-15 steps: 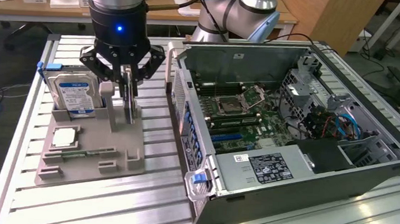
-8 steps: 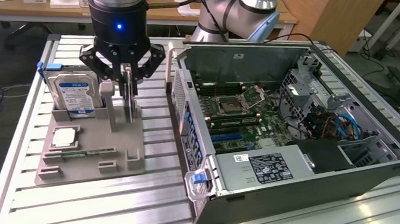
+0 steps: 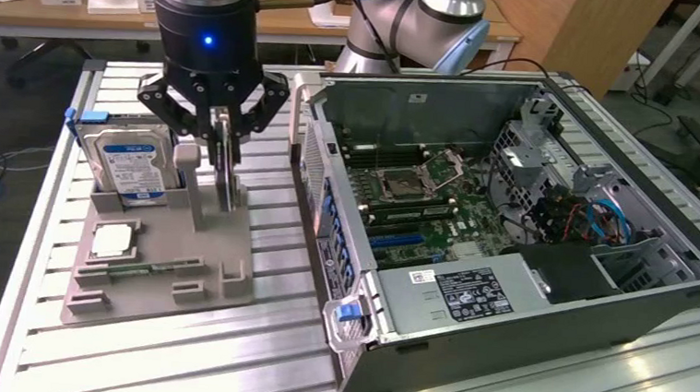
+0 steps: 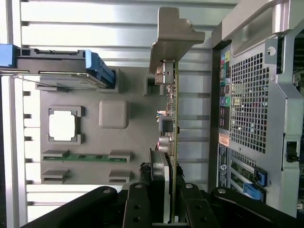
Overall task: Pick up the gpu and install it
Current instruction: 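Pick up the gpu and move the gpu toward the slot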
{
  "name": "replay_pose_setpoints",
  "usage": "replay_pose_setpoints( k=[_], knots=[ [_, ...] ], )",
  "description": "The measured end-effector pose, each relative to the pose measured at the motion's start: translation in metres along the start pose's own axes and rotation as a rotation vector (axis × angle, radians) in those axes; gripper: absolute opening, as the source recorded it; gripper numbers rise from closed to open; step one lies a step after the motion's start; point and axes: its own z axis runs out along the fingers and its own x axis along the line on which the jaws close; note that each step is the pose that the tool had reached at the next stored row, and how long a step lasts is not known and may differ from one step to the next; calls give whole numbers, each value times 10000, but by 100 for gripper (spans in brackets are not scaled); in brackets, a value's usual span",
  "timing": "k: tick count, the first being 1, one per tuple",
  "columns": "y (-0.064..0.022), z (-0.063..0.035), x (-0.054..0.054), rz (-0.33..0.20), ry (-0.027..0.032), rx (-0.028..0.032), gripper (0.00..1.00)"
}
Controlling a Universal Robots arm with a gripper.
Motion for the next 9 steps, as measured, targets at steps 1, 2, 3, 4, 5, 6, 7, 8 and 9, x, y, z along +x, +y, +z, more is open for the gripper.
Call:
replay_pose_setpoints(
  k=[1,2,3,4,5,6,7,8,9],
  knots=[
    [0,-6,0,0,0,1,28],
    [0,-11,0,0,0,2,28],
    [0,-15,0,0,0,3,28],
    [0,-20,0,0,0,3,28],
    [0,-25,0,0,0,4,28],
    [1,-29,-1,0,0,5,28],
    [1,-34,-1,0,0,6,28],
    [1,-39,-1,0,0,8,28],
    [1,-44,-1,0,0,10,28]
  ],
)
